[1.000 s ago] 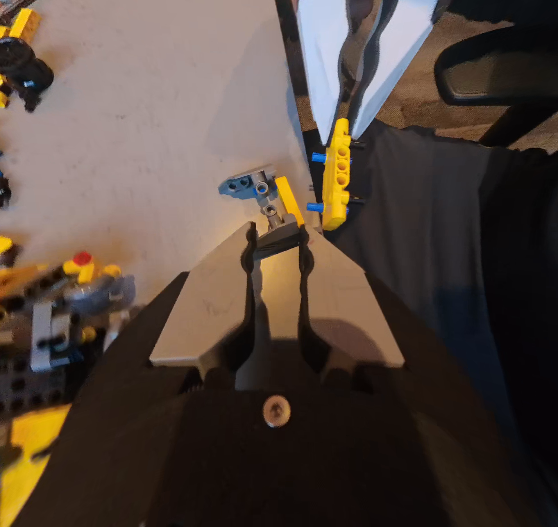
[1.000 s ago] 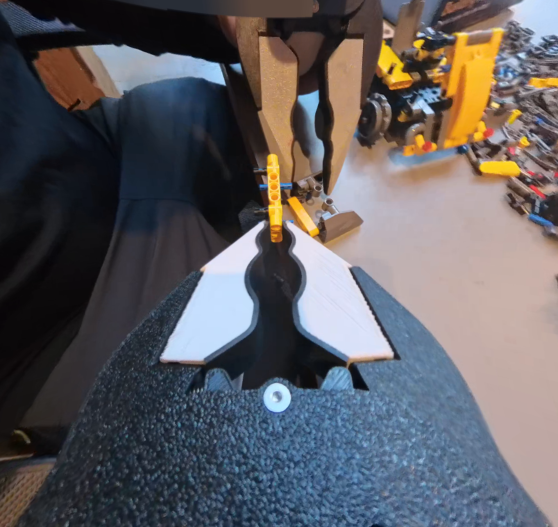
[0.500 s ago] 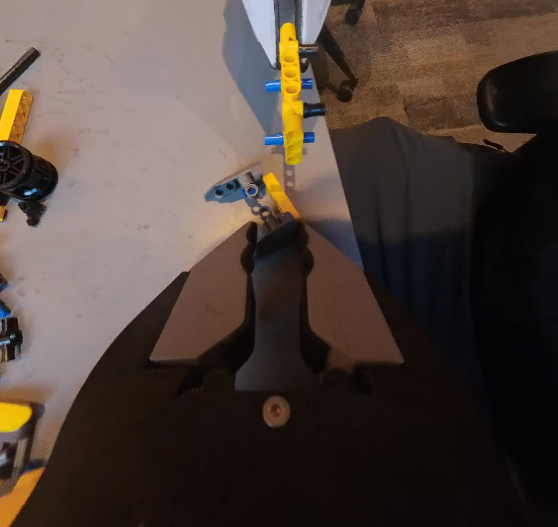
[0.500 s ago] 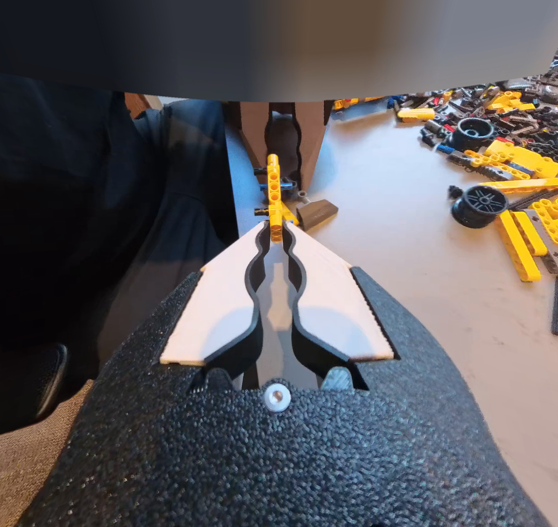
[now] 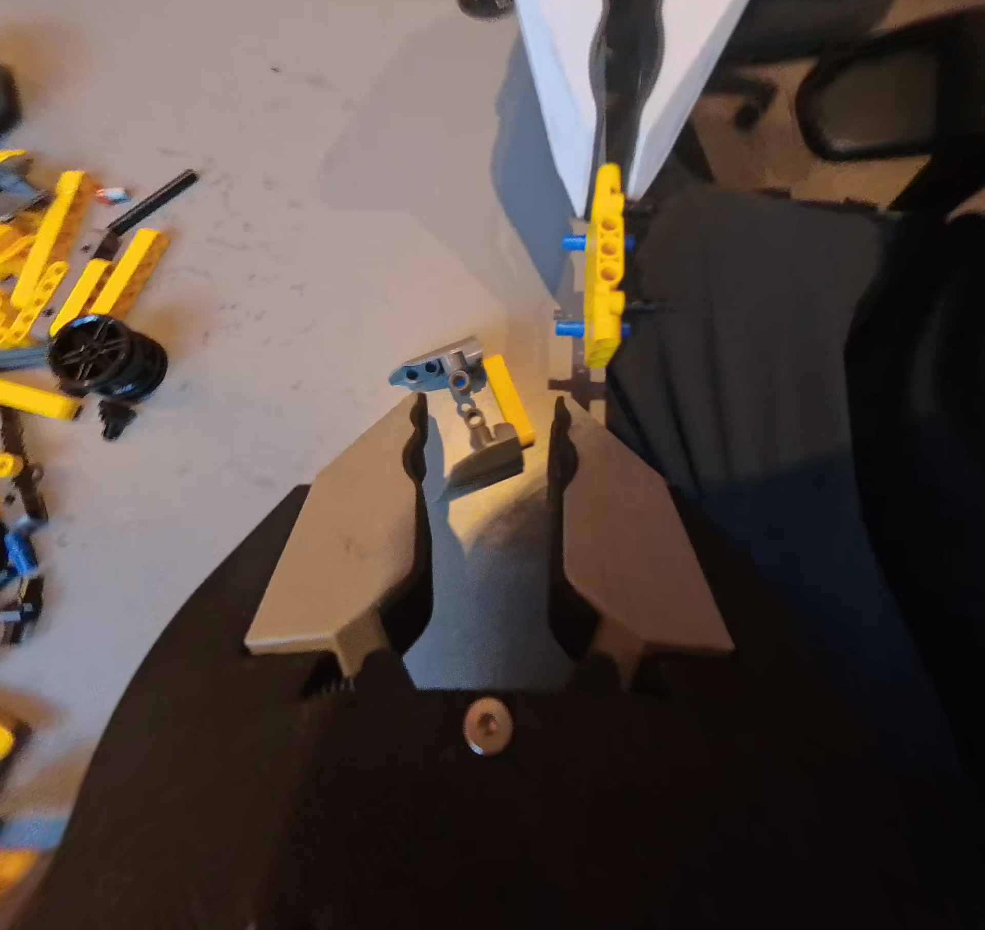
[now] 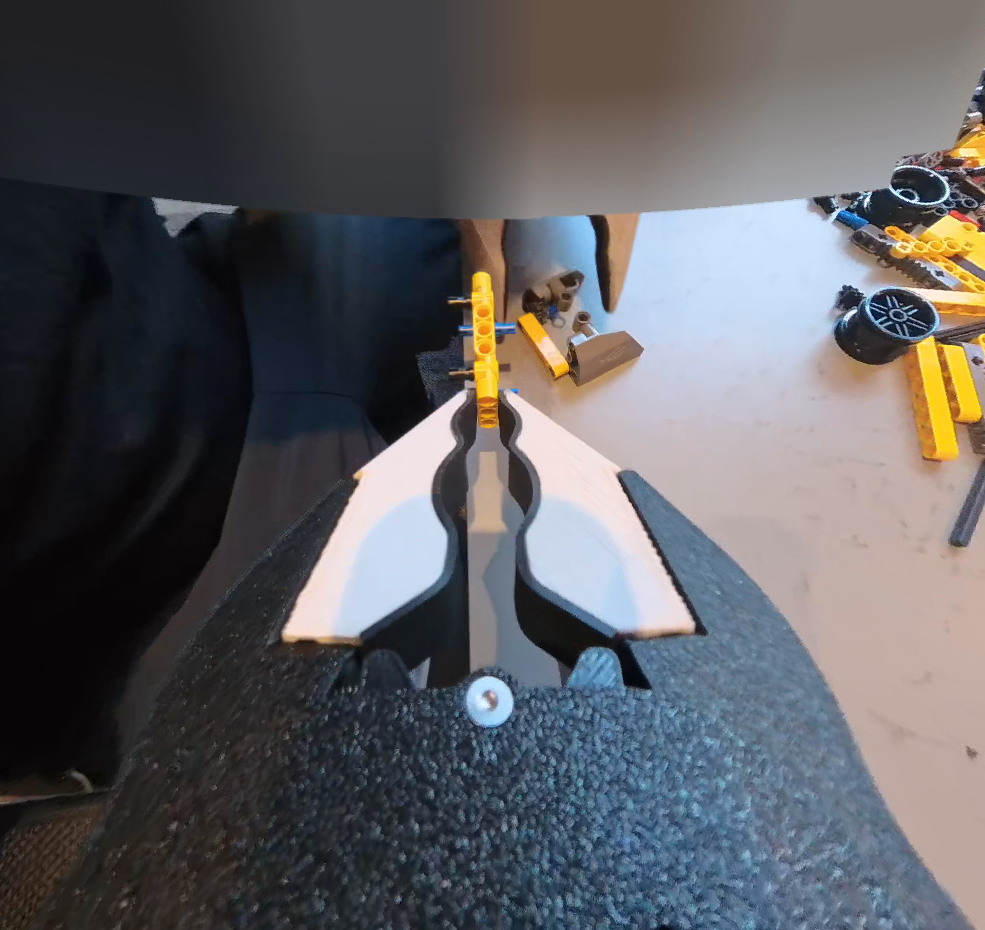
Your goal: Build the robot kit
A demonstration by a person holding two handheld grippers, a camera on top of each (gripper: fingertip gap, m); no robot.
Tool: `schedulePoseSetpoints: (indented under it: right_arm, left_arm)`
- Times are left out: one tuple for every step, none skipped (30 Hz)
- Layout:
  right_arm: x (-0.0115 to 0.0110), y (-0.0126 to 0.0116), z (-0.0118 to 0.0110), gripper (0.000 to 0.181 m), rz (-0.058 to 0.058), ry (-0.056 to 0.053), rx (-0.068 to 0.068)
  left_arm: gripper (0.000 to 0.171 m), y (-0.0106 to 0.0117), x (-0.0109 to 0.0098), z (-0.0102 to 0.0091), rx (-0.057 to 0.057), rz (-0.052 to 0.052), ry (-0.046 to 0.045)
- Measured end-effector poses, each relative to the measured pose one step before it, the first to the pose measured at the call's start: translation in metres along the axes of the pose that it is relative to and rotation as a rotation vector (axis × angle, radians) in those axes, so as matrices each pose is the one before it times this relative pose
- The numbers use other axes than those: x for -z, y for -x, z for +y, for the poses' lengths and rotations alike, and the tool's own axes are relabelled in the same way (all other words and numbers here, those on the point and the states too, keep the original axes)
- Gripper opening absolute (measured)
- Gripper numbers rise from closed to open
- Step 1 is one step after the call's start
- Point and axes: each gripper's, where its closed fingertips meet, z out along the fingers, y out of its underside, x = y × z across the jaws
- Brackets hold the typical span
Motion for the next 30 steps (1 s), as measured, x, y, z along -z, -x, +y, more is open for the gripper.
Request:
schedulePoseSetpoints:
  right_arm:
    - [0.00133, 0.00075, 0.00095, 0.007, -0.0062, 0.0004, 0.011]
    - [0.00125, 0.00155, -0.00036, 0.007, -0.0123, -0.0101, 0.009]
    - [0.00087, 0.00094, -0.0005, 0.007, -0.0086, -0.0124, 0.0076]
    - [0.00048, 0.00078, -0.00022, 0.007, -0.0059, -0.0105, 0.0106]
    - [0.00021, 0.00023, -0.0003, 0.007, -0.0019, -0.0083, 0.0128]
    - [0.00006, -0.00049, 0.0, 0.007, 0.0026, -0.0064, 0.0131]
    - [-0.00042, -0.00068, 0.00044, 0.007, 0.0026, -0.0048, 0.0115]
    - [-0.00105, -0.00045, 0.00067, 0.007, -0.002, -0.0034, 0.0062]
    - [-0.00187, -0.00041, 0.00049, 0.007, -0.0058, -0.0028, -0.0003]
    - [-0.00249, -0.00069, 0.00053, 0.007, -0.0058, 0.0, -0.0041]
    - [-0.00276, -0.00119, 0.00003, 0.007, -0.0022, 0.0013, -0.0016]
    - [-0.00238, -0.00073, -0.00047, 0.007, -0.0038, 0.001, 0.0032]
    - [-0.00197, -0.00028, -0.00091, 0.007, -0.006, 0.0022, 0.0092]
    - [-0.00139, -0.0015, -0.00025, 0.007, -0.0003, 0.008, 0.0118]
    - [-0.00109, -0.00253, 0.00092, 0.007, 0.002, 0.016, 0.0093]
    - [-0.00026, -0.00269, 0.00143, 0.007, 0.0007, 0.0188, 0.0085]
    - [0.00027, -0.00223, 0.00141, 0.007, -0.0017, 0.0153, 0.0105]
    - [0.00075, -0.00094, 0.00133, 0.007, -0.0106, 0.011, 0.0079]
    - [0.00066, -0.00097, 0.00184, 0.007, -0.0126, 0.0091, 0.002]
    - [0.00034, -0.0024, 0.00256, 0.007, -0.0054, 0.0101, -0.0008]
    - [-0.00002, -0.00257, 0.00254, 0.008, -0.0044, 0.0073, -0.0012]
    - [-0.00038, -0.00171, 0.00138, 0.007, -0.007, 0.0001, -0.0032]
    - [-0.00076, -0.00101, 0.00076, 0.007, -0.0088, -0.002, -0.0055]
    - [-0.00088, -0.0007, 0.00092, 0.007, -0.0065, -0.0004, -0.0047]
    - [-0.00096, -0.00151, 0.0014, 0.008, 0.0027, 0.0015, -0.0037]
    - [-0.00062, -0.00186, 0.00172, 0.008, 0.0052, 0.0038, -0.0054]
    - [-0.00012, -0.00132, 0.00133, 0.008, 0.0035, 0.0023, -0.0069]
    - [0.00065, -0.0008, -0.00064, 0.007, 0.0044, -0.0066, -0.008]
    - [0.0009, -0.00018, -0.00227, 0.007, 0.0034, -0.0143, -0.0092]
    - [0.00082, 0.00004, -0.00179, 0.007, 0.0036, -0.0123, -0.0069]
  left_arm:
    - [0.044, -0.00162, 0.00285, -0.00235, 0.0545, -0.0389, -0.02423]
    - [0.04, 0.00047, 0.00195, -0.00016, 0.0505, -0.0517, -0.01263]
    - [0.035, 0.00173, 0.00064, 0.00112, 0.0329, -0.0524, 0.00539]
    - [0.035, 0.0037, 0.00022, 0.00578, 0.0211, -0.0554, 0.03696]
    - [0.038, 0.00447, 0.00039, 0.00572, 0.0329, -0.054, 0.03014]
    - [0.039, -0.00008, 0.00114, 0.00361, 0.0412, -0.0215, 0.01557]
    - [0.038, -0.00327, 0.00179, 0.00264, 0.0279, -0.0002, 0.00657]
    - [0.035, 0.00031, 0.00192, 0.00314, 0.0102, -0.0227, 0.00892]
    - [0.033, 0.00355, 0.00122, 0.00389, -0.0051, -0.0364, 0.01331]
    - [0.033, 0.00226, -0.00024, 0.00314, -0.0059, -0.0193, 0.00875]
    - [0.034, -0.00077, -0.00092, 0.00065, 0.0042, 0.0061, -0.00244]
    - [0.034, -0.00094, -0.0009, -0.00062, 0.0091, 0.0123, -0.00497]
    - [0.034, -0.00127, -0.00136, -0.00115, 0.0051, 0.0167, -0.00488]
    - [0.034, -0.00022, -0.00162, -0.00161, -0.0028, 0.0128, -0.00755]
    - [0.034, 0.0014, -0.00193, -0.00184, -0.0078, 0.005, -0.00841]
    - [0.034, 0.00125, -0.00223, -0.00223, -0.0119, 0.0111, -0.00779]
    - [0.034, 0.00133, -0.00242, -0.00233, -0.0159, 0.0159, -0.00478]
    - [0.034, 0.0012, -0.00254, -0.00255, -0.0197, 0.021, -0.00239]
    - [0.034, -0.00083, -0.00255, -0.00253, -0.0296, 0.0365, -0.00153]
    - [0.034, 0.00035, -0.00223, -0.00214, -0.0317, 0.0319, 0.00137]
    - [0.034, 0.00188, -0.00191, -0.00166, -0.0294, 0.0264, 0.00564]
    - [0.034, 0.00051, -0.00171, -0.00163, -0.0373, 0.0365, 0.00337]
    - [0.034, -0.00042, -0.00148, -0.00145, -0.0455, 0.0402, 0.00093]
    - [0.034, 0.00002, -0.00131, -0.00102, -0.0436, 0.0365, 0.00012]
    - [0.035, 0.00093, -0.00113, -0.0009, -0.0302, 0.0325, 0.00306]
    - [0.035, 0.00082, -0.00084, -0.00052, -0.0218, 0.0305, 0.0091]
    - [0.035, 0.00082, -0.00059, -0.00027, -0.0232, 0.0237, 0.01233]
    - [0.035, 0.00088, -0.00049, -0.00033, -0.0222, 0.0157, 0.01066]
    - [0.035, 0.00116, -0.00053, -0.00019, -0.0181, 0.0079, 0.00921]
    - [0.036, 0.00074, -0.00063, 0.00059, -0.0119, 0.0032, 0.00947]
